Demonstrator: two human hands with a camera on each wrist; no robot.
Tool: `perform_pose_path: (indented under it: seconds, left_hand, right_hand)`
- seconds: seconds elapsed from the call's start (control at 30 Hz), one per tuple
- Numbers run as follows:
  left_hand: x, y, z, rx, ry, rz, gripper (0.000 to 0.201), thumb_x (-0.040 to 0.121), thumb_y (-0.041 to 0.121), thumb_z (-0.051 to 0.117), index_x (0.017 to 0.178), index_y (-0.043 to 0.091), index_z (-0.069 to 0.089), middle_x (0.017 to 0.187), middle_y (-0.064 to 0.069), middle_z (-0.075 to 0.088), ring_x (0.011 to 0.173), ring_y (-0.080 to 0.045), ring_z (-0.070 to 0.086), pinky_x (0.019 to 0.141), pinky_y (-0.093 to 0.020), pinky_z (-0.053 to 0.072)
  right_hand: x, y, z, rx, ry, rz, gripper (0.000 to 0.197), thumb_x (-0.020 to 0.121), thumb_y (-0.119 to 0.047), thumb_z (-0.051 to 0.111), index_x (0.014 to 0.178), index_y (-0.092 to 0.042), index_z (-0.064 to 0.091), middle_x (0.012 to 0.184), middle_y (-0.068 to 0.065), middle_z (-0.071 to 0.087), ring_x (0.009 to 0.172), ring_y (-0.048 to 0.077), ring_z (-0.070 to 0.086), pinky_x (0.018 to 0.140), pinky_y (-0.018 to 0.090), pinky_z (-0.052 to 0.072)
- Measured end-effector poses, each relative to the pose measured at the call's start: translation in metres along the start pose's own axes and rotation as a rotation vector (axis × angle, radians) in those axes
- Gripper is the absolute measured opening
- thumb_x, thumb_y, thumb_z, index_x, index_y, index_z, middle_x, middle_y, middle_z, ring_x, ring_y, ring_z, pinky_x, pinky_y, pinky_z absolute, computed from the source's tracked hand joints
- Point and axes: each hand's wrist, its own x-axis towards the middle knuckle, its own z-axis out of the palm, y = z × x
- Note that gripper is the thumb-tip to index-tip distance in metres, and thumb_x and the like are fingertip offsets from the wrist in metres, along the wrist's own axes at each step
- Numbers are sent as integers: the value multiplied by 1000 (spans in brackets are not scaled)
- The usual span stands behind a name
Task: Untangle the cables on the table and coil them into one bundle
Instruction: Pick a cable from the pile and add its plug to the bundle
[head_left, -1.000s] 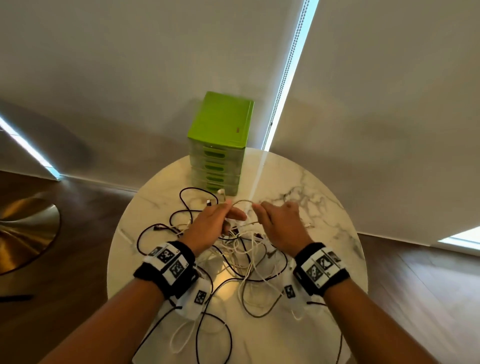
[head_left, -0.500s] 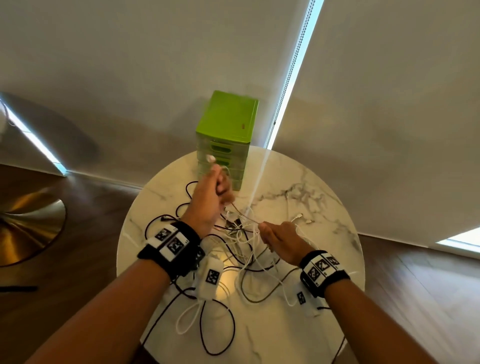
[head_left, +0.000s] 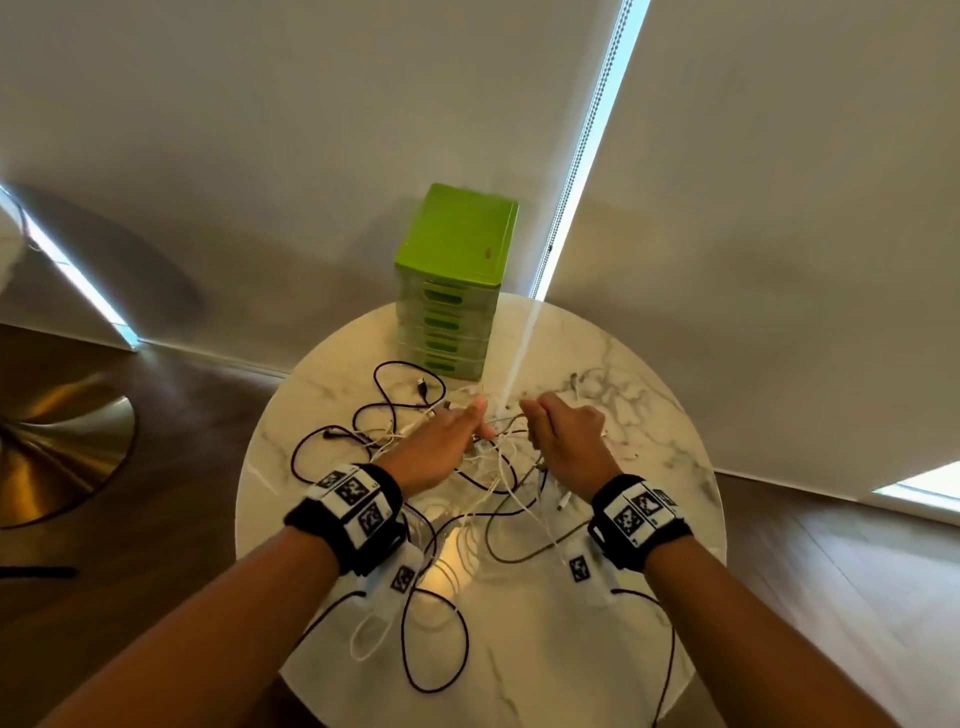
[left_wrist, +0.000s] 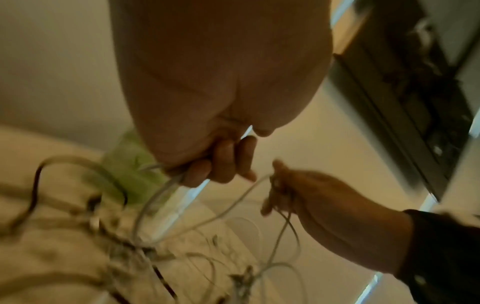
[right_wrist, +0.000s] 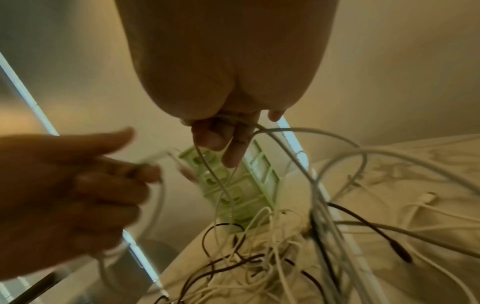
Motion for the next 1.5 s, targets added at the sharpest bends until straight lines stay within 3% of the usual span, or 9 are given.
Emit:
perform_pose_path:
  seconds: [0.1, 0.27, 0.67, 0.73, 0.87, 1.1, 1.33, 1.43, 1.5]
  left_hand:
    - [11, -2, 17, -352, 3, -81, 60, 105, 62, 27, 83, 24, 67, 64, 5, 42, 56, -12, 37, 56, -29, 30]
    - [23, 10, 24, -521, -7, -109, 34, 107, 31, 46, 75, 20, 48, 59, 5, 30, 50, -11, 24, 50, -28, 21]
    - [13, 35, -63, -320, 443, 126, 29, 108, 36, 35, 85, 21, 45, 69, 6, 38, 59, -10, 35, 57, -30, 32]
    - [7, 34, -62, -174, 397, 209, 24, 109, 35, 35, 97, 16, 44, 75, 2, 36, 61, -11, 34, 56, -30, 32]
    - [-2, 43, -35, -152, 264, 285, 22, 111, 32, 34, 101, 14, 43, 76, 1, 37, 63, -11, 35, 59, -30, 35]
    - [10, 71, 35, -181, -56, 310, 22, 110, 33, 39, 96, 20, 49, 77, 3, 43, 62, -8, 36, 59, -25, 33]
    - [16, 79, 115, 100, -318, 394, 28, 108, 42, 41, 92, 19, 47, 78, 2, 46, 67, -12, 42, 71, -38, 41]
    - [7, 90, 160, 154, -413, 433, 34, 108, 42, 42, 94, 11, 47, 78, -3, 46, 68, -15, 43, 70, -42, 42]
    - [0, 97, 182, 164, -457, 463, 31, 108, 38, 42, 93, 12, 48, 77, -2, 47, 67, -14, 44, 69, -36, 41]
  right_hand:
    - [-9, -14, 3, 95, -97, -90, 28, 106, -42, 36, 91, -25, 51, 64, -10, 58, 64, 14, 56, 90, 47, 42]
    - [-24, -11, 0, 325, -187, -86, 25, 107, -39, 43, 91, -24, 56, 73, -1, 62, 66, 12, 59, 65, 27, 47]
    - [-33, 84, -4, 40, -445, 212, 47, 104, -61, 27, 95, -29, 61, 71, -6, 66, 77, 19, 63, 92, 47, 48]
    - [-23, 77, -8, 59, -417, 207, 46, 105, -55, 32, 92, -26, 66, 79, -5, 71, 81, 17, 67, 93, 48, 50]
    - [-11, 49, -20, 116, -307, 134, 31, 106, -34, 46, 126, -19, 65, 113, 0, 73, 107, 20, 66, 99, 38, 50]
    - [-69, 61, -67, 297, -269, 211, 22, 93, -14, 65, 111, -27, 62, 89, -9, 78, 94, 11, 72, 90, 35, 54]
    - [-191, 81, -116, 229, -182, 221, 62, 81, -9, 80, 136, -27, 56, 136, -14, 58, 128, -6, 48, 103, 11, 34]
    - [-212, 55, -122, 274, -122, 185, 65, 85, -25, 81, 141, -22, 49, 119, -11, 68, 120, 3, 59, 106, 15, 39]
    - [-221, 43, -122, 346, -4, 241, 43, 93, -38, 70, 130, -25, 52, 91, -1, 69, 91, 10, 68, 89, 24, 52]
